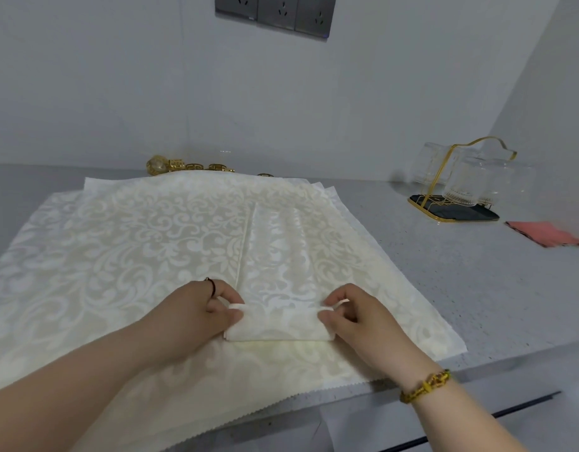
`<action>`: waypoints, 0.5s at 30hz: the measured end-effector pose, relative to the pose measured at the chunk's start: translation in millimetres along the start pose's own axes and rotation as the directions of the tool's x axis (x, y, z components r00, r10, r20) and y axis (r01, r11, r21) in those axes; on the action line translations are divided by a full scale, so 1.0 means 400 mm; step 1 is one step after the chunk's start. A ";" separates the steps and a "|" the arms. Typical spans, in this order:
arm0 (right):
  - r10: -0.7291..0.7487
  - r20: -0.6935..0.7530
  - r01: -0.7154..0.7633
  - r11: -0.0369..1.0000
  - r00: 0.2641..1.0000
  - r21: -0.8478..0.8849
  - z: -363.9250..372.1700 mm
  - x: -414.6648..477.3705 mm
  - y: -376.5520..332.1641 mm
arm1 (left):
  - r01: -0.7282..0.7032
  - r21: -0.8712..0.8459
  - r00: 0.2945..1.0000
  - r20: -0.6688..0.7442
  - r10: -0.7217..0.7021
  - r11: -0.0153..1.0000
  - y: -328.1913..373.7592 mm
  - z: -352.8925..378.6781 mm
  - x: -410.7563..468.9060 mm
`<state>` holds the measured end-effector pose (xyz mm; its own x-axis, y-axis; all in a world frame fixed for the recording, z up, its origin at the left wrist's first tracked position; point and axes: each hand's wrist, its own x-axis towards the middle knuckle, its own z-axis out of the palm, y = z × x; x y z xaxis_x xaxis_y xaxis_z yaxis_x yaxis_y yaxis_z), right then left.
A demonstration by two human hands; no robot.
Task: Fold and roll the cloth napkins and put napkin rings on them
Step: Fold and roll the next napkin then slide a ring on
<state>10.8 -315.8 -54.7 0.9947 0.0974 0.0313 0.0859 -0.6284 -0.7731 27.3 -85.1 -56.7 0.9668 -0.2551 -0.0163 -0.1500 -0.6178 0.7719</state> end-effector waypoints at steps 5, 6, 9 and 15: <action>-0.038 -0.052 0.029 0.987 0.998 -0.157 0.030 0.029 -0.008 | 0.018 0.009 0.999 -0.034 -0.018 1.000 0.001 0.004 0.022; -0.058 -0.068 0.042 0.977 0.996 -0.209 0.034 0.031 -0.008 | 0.015 0.072 0.999 -0.043 -0.012 0.997 0.005 0.003 0.022; -0.117 -0.115 0.072 0.940 0.986 -0.333 0.045 0.038 0.001 | -0.021 0.267 0.987 -0.149 0.062 0.964 0.011 0.000 0.023; -0.635 -0.116 0.501 0.697 0.764 -0.514 0.050 0.028 0.062 | -0.419 0.545 0.868 0.006 0.496 0.726 -0.017 0.004 0.005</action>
<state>23.0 -314.7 -86.2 0.7120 0.3835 0.5882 0.5864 -0.7856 -0.1977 29.8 -82.6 -63.1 0.7634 -0.5329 0.3650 -0.6271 -0.7469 0.2210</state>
